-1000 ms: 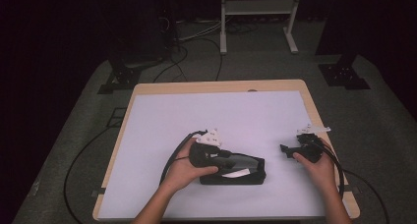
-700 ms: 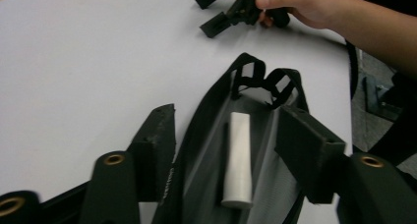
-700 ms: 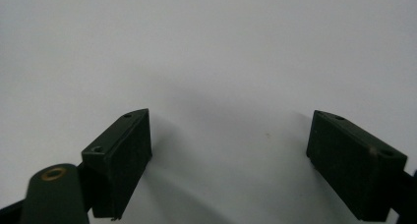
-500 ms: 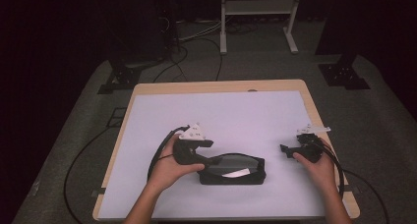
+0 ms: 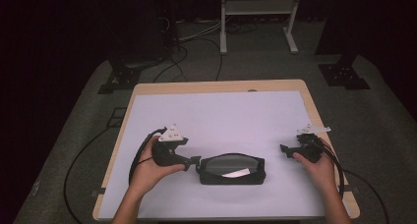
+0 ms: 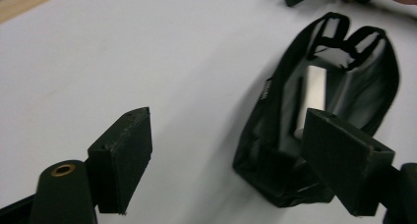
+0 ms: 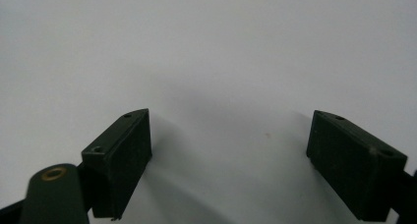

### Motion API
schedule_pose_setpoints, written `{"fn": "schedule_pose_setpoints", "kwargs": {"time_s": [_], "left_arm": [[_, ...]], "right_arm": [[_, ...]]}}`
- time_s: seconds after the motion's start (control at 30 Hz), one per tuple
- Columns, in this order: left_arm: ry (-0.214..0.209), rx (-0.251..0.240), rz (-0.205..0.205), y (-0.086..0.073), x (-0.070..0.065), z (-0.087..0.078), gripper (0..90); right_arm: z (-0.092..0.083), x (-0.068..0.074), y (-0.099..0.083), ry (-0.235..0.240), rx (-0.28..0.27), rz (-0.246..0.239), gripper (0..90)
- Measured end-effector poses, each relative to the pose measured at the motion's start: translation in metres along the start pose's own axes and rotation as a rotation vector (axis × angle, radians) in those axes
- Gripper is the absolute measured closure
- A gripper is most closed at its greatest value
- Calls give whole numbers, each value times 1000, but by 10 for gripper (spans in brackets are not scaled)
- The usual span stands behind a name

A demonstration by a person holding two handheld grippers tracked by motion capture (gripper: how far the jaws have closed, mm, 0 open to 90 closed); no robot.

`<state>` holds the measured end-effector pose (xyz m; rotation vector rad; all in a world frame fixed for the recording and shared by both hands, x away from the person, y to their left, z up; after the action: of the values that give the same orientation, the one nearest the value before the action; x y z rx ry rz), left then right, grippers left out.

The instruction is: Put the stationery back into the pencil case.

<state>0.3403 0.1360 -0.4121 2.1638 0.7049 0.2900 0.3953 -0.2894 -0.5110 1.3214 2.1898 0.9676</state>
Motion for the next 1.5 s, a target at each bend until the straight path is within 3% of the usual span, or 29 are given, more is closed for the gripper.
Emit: {"fn": "schedule_pose_setpoints", "kwargs": {"time_s": [0.23,0.4,0.67,0.9,1.13,1.5], "left_arm": [[88,5,-27,-10,12,-10,132],[148,25,-57,-26,22,-17,107],[206,54,-114,-53,37,-26,97],[246,95,-170,-74,55,-19,95],[264,158,-185,-91,65,-10,95],[295,213,-225,-110,78,-3,78]], "right_arm": [[0,0,0,0,0,0,160],[0,0,0,0,0,-1,161],[0,0,0,-1,0,-1,160],[0,0,0,-1,-1,-4,160],[0,0,0,-1,-1,-4,160],[0,0,0,-1,-1,-4,160]]}}
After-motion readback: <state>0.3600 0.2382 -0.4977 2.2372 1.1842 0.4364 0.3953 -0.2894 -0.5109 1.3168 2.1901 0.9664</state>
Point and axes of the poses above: each handheld gripper's, and its own axes: z roughly forward along the jaws, y roughly out of its top, x roughly to its left, the point moved 4 cm from there along z, roughly forward along the jaws, and after that the axes turned 1 degree about -z, right-handed, at the moved point
